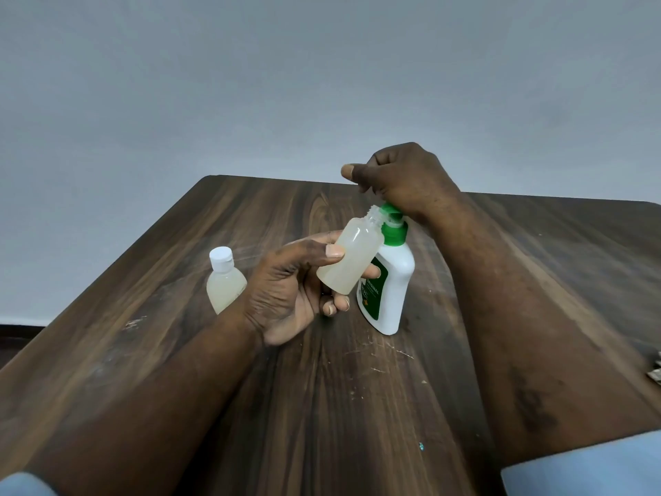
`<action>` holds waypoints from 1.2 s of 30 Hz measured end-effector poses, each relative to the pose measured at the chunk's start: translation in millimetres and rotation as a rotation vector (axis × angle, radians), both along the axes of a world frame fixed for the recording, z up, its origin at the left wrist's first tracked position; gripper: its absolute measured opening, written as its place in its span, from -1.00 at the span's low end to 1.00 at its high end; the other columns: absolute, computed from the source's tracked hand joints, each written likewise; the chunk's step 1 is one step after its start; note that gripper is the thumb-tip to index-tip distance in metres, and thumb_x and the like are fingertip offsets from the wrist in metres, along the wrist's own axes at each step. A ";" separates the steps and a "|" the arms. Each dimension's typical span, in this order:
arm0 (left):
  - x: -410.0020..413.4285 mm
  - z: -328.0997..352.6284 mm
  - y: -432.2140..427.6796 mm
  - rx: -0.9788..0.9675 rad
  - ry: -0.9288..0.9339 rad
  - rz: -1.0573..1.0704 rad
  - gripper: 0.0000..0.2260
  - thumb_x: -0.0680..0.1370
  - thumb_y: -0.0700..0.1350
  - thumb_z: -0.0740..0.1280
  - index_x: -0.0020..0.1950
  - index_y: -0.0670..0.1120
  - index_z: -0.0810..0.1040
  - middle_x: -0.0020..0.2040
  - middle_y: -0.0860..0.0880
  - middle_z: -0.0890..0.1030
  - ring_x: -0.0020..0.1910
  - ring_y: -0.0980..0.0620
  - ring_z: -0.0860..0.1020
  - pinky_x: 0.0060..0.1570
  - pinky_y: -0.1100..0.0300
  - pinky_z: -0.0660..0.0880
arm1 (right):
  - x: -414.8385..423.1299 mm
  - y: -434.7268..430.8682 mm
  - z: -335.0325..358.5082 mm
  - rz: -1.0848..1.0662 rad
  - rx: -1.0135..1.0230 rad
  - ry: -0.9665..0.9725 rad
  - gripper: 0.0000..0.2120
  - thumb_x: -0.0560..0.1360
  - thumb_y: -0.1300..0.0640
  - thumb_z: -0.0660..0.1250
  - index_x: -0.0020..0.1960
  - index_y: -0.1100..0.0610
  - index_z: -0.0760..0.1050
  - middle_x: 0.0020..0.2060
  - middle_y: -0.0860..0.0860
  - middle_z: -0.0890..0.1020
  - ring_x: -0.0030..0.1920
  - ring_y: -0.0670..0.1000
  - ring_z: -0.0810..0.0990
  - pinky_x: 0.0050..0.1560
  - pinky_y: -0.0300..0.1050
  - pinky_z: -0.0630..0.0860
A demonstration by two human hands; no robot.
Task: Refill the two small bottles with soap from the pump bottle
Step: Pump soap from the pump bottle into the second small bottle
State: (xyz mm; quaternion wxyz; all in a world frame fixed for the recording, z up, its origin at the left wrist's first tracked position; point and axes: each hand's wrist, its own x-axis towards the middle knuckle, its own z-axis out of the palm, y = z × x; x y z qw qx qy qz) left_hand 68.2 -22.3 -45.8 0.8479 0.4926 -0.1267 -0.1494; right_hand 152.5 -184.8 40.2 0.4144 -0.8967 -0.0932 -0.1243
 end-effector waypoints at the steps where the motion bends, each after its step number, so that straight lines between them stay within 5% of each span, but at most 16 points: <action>1: -0.8 0.2 -0.1 0.010 -0.003 0.000 -0.34 0.37 -0.17 0.28 0.47 -0.35 0.36 0.19 -0.36 0.45 -0.41 0.05 0.62 -0.49 0.23 0.53 | 0.1 0.6 -1.3 0.002 -0.004 0.015 -0.65 0.49 -0.17 0.52 -0.20 0.12 0.69 -0.32 -0.05 0.63 -0.33 -0.09 0.49 -0.27 -0.17 0.41; 8: 7.5 -9.6 5.8 0.053 -0.053 -0.035 -0.58 0.38 -0.02 0.39 0.22 -0.11 0.67 0.06 -0.35 0.65 -0.37 -0.07 0.51 -0.45 0.18 0.38 | 1.9 -1.2 -3.7 -0.023 -0.004 0.006 -0.62 0.48 -0.19 0.52 -0.15 0.16 0.70 -0.39 -0.08 0.57 -0.38 -0.11 0.45 -0.32 -0.18 0.38; 17: 5.0 -6.1 5.0 0.017 -0.073 -0.049 -0.63 0.37 -0.02 0.37 0.15 -0.05 0.72 0.03 -0.31 0.67 -0.40 -0.05 0.51 -0.46 0.20 0.36 | 1.6 1.2 -0.6 -0.029 -0.004 -0.027 -0.61 0.48 -0.19 0.53 -0.17 0.16 0.68 -0.53 -0.15 0.47 -0.54 -0.19 0.39 -0.40 -0.24 0.33; 23: 7.8 -10.5 6.0 0.017 -0.060 -0.056 -0.60 0.38 -0.02 0.39 0.19 -0.07 0.69 0.05 -0.34 0.66 -0.38 -0.06 0.51 -0.46 0.19 0.39 | 1.7 0.5 -5.2 -0.014 0.001 0.003 -0.60 0.48 -0.19 0.52 -0.15 0.18 0.70 -0.42 -0.09 0.53 -0.40 -0.12 0.43 -0.33 -0.18 0.36; 36: 10.9 -11.5 6.6 0.015 -0.084 -0.063 -0.59 0.38 -0.03 0.38 0.20 -0.09 0.69 0.04 -0.34 0.66 -0.41 -0.06 0.51 -0.46 0.19 0.36 | 2.9 1.7 -1.8 -0.028 0.001 -0.008 -0.62 0.47 -0.20 0.54 -0.25 0.11 0.64 -0.56 -0.16 0.48 -0.51 -0.19 0.42 -0.37 -0.23 0.35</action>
